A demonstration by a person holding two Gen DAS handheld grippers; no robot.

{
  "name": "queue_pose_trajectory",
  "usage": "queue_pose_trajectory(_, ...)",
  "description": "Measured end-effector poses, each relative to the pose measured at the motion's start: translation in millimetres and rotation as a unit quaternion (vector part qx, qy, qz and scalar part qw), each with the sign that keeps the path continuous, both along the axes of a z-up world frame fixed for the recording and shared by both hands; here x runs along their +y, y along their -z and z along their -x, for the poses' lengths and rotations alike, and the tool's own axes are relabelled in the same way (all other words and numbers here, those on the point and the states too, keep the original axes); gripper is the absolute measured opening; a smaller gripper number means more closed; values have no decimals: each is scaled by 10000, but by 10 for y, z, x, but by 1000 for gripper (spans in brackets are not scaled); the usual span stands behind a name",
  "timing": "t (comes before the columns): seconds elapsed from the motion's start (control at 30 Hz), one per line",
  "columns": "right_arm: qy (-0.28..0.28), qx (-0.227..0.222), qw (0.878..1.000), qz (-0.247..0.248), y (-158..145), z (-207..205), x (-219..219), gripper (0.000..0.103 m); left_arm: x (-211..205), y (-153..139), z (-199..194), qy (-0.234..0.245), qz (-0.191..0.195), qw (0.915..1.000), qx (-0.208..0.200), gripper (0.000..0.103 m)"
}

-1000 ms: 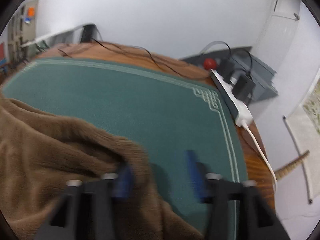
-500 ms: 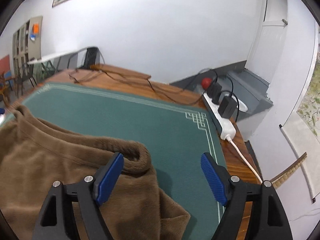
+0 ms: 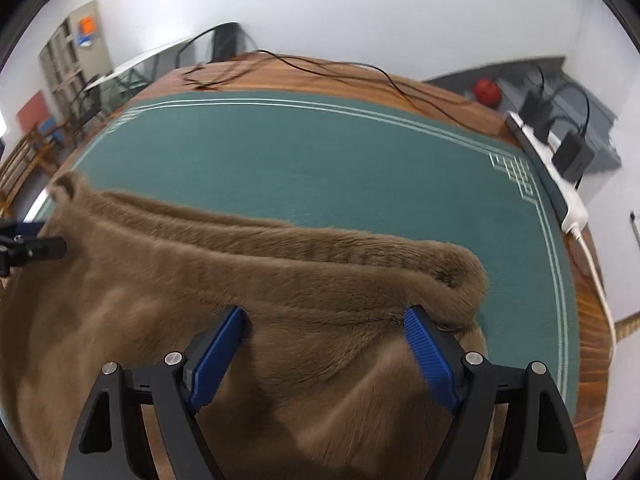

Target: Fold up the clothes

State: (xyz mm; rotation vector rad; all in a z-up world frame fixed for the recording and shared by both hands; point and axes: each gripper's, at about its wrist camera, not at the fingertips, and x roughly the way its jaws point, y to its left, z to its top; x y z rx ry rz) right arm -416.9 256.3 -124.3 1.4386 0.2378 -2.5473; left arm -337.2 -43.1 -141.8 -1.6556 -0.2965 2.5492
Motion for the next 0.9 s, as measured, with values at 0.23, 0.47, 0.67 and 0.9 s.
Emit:
queue_pose_trajectory(0.23,44,80,9999,-67,183,38,-18,92,129,29,-113,109,476,9979,432,102)
queue_pose_trajectory(0.47,60,563,9984,-61,-20,-208,73,92,158,-213,-481,381,228,9959,785,102)
queue_pose_trajectory(0.67,-486,645,9959,413,-404,-556,-272,93,-4,-294,-1035,210,143,9939,1072,102)
queue_pose_trajectory(0.9,-894,137,9959,-32,-124,-381,-1080,93,-193,-6,-1189,-90,36,9965,830,102)
